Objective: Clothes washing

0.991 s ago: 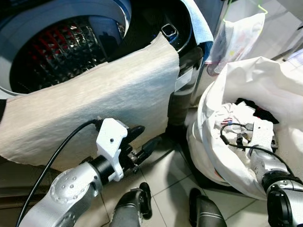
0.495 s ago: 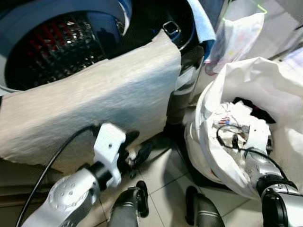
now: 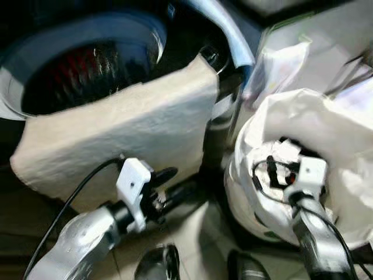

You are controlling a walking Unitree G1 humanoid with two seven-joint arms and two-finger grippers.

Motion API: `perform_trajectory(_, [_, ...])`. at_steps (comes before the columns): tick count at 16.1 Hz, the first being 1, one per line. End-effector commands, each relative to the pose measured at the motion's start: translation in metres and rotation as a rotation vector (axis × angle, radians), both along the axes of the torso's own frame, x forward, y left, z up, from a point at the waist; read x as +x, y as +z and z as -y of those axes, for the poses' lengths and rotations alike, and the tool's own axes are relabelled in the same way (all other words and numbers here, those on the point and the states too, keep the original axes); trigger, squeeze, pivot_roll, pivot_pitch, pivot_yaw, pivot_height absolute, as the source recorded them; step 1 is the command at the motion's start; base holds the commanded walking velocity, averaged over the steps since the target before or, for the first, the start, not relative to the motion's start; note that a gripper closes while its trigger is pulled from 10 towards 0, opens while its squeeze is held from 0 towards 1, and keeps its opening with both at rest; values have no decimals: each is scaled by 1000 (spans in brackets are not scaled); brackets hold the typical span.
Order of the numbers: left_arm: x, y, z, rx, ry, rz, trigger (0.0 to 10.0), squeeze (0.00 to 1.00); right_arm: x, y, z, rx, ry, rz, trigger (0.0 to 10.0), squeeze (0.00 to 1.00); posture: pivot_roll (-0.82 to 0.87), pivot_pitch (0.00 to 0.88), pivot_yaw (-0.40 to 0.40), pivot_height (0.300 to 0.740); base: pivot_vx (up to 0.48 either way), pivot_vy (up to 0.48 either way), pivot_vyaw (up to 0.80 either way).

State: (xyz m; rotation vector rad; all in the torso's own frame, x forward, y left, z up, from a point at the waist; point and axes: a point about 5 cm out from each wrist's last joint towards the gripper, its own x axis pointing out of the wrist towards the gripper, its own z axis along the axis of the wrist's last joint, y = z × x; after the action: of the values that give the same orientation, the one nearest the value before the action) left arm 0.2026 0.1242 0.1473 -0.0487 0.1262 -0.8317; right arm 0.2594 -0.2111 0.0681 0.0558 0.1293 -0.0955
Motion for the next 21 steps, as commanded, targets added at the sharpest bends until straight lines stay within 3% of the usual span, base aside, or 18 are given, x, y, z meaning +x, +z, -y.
perform_trajectory(1, [3, -4, 0, 8, 10, 7, 10000, 0, -3, 12, -8, 7, 29, 40, 10000, 0, -42, 45, 90, 740, 0, 0, 0])
perform_trajectory(2, [13, -2, 5, -11, 43, 49, 10000, 0, -20, 39, -16, -5, 40, 128, 10000, 0, -72, 35, 114, 740, 0, 0, 0])
perform_trajectory(5, [27, 5, 11, -34, 151, 125, 10000, 0, -38, 73, -18, -51, 2, 218, 10000, 0, -108, 25, 155, 740, 0, 0, 0])
perform_trajectory(7, [32, 10, 17, 8, 151, 185, 10000, 0, -45, 84, -18, -63, -13, 234, 10000, 0, -124, 21, 172, 740, 0, 0, 0])
perform_trajectory(9, [37, 19, 27, -49, 118, 201, 10000, 0, -53, 82, -15, -78, -32, 201, 10000, 0, -134, 29, 187, 740, 0, 0, 0])
perform_trajectory(12, [42, 20, 29, -1, 131, 217, 10000, 0, -49, 88, -18, -109, -79, 211, 10000, 0, -137, 36, 201, 740, 0, 0, 0])
perform_trajectory(14, [39, 20, 29, 10, 103, 235, 10000, 0, -48, 87, -30, -113, -11, 201, 10000, 0, -129, 34, 189, 740, 0, 0, 0])
perform_trajectory(16, [36, 18, 27, -11, 135, 233, 10000, 0, -43, 89, -38, -104, 53, 206, 10000, 0, -121, 31, 149, 740, 0, 0, 0])
perform_trajectory(20, [23, 16, 31, 9, 188, 241, 10000, 0, -28, 88, -37, -96, 129, 179, 10000, 0, -73, 27, 0, 740, 0, 0, 0])
perform_trajectory(21, [16, 16, 27, 10, 243, 249, 10000, 0, -21, 87, -39, -98, 179, 175, 10000, 0, -40, 32, -54, 740, 0, 0, 0])
